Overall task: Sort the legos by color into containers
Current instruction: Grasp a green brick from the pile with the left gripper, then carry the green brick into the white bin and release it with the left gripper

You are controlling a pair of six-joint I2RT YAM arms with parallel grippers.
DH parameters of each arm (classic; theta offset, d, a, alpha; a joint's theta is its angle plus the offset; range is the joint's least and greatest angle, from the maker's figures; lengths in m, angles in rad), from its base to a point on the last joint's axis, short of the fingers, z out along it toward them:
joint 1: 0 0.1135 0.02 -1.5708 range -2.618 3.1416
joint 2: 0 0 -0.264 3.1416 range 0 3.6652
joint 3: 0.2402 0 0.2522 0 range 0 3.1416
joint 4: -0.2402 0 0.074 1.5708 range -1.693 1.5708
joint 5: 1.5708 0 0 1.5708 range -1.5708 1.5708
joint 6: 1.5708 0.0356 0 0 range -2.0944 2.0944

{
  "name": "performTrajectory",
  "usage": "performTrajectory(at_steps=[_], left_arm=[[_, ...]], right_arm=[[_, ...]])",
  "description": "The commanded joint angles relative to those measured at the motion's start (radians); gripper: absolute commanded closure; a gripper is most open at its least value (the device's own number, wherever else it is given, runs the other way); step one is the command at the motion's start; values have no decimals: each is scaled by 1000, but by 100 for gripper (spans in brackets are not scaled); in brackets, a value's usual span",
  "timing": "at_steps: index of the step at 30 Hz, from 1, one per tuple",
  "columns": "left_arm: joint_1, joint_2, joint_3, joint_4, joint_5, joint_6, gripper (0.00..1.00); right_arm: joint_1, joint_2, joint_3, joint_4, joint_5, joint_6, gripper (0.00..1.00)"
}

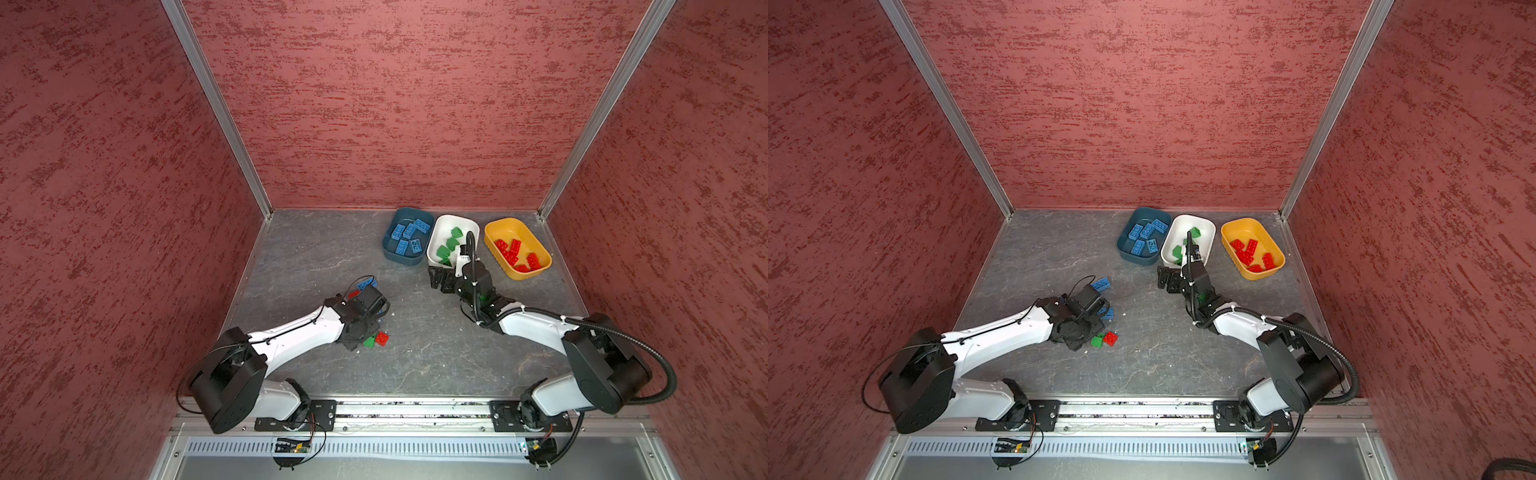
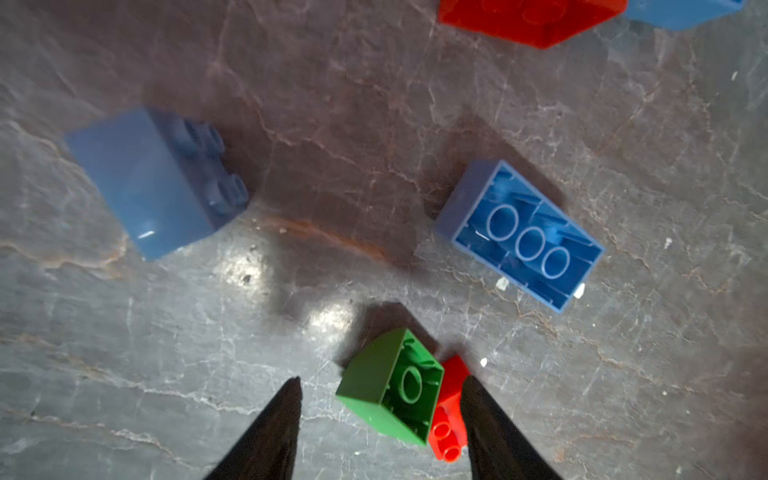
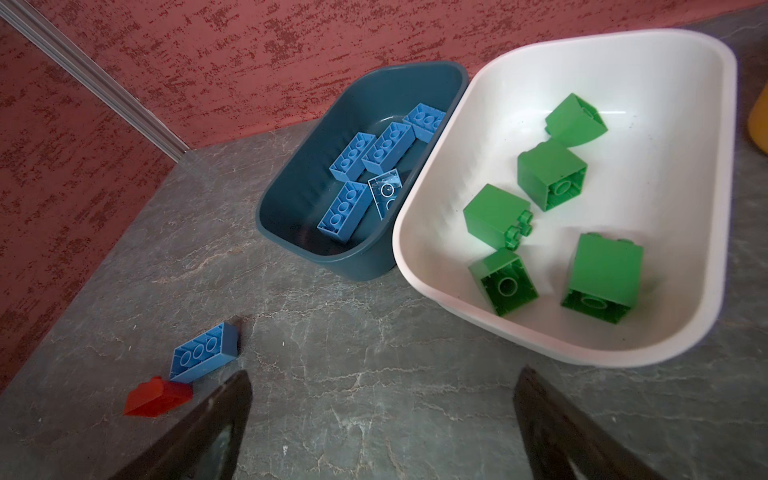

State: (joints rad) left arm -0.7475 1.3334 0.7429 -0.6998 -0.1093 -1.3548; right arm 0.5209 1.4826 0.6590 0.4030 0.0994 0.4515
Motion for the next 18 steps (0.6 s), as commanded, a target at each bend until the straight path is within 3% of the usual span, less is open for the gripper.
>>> performTrajectory(at_steps=[1,9,18], left_arm=[[-5,-23,-51,104,73,-186,43],[-6,25,-86,180,91,-259,44],[-5,45,-128,219,114,-306,52]], right_arm=[[-2,-24,2,29,24,-7,1],[-2,-53,-2,39,13,-15,1],[-3,-67,-18,38,20,-24,1]])
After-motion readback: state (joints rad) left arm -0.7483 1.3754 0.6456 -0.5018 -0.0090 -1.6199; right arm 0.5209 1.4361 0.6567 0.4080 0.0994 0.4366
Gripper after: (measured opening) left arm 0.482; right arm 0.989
